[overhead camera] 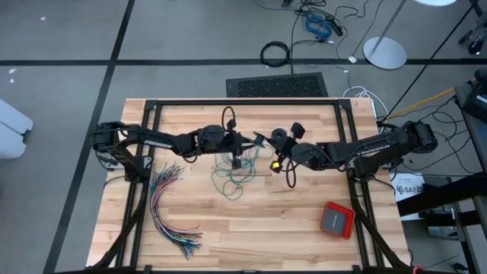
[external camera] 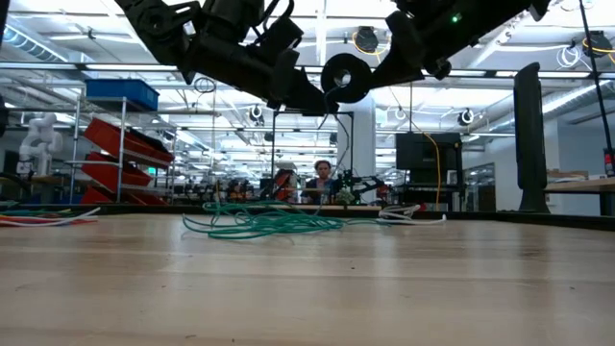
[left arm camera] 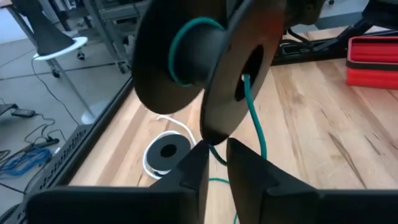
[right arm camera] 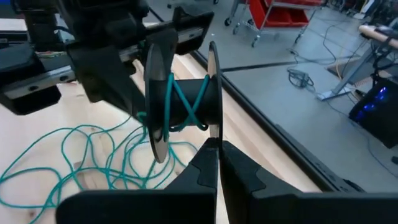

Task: Coil cords
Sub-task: Coil the green wire onto the spool

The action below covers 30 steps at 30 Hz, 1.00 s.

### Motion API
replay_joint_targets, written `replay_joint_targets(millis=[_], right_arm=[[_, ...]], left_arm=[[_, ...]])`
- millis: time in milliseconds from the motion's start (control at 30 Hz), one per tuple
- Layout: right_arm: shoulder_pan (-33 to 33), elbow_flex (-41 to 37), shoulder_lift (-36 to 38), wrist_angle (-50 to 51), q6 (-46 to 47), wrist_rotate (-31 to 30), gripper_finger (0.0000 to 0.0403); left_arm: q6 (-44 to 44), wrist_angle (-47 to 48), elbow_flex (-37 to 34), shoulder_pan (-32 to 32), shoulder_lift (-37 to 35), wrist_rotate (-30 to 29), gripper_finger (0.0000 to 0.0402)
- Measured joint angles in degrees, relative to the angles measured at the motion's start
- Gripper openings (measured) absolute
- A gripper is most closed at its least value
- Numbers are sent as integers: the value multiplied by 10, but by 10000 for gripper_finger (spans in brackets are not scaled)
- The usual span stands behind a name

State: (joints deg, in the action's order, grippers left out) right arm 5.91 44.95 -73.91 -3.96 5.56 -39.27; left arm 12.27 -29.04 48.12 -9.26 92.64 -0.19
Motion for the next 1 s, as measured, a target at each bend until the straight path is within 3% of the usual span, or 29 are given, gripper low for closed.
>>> replay_joint_targets(millis=[367, 533, 867, 1000], right_arm=[[-7, 0, 0, -39, -44, -14, 0], [-13, 0, 1, -57, -66, -18, 0], [-33, 0, 2, -104, -104, -27, 0], [-42, 0, 2, -135, -124, -24, 0]], left_arm=[[-27, 4, 0, -12, 0, 0, 134], [-48, -24, -23, -18, 0, -2, 137], [-60, -189, -116, -13, 0, -36, 138], [-59, -196, -119, -11, 0, -40, 138]])
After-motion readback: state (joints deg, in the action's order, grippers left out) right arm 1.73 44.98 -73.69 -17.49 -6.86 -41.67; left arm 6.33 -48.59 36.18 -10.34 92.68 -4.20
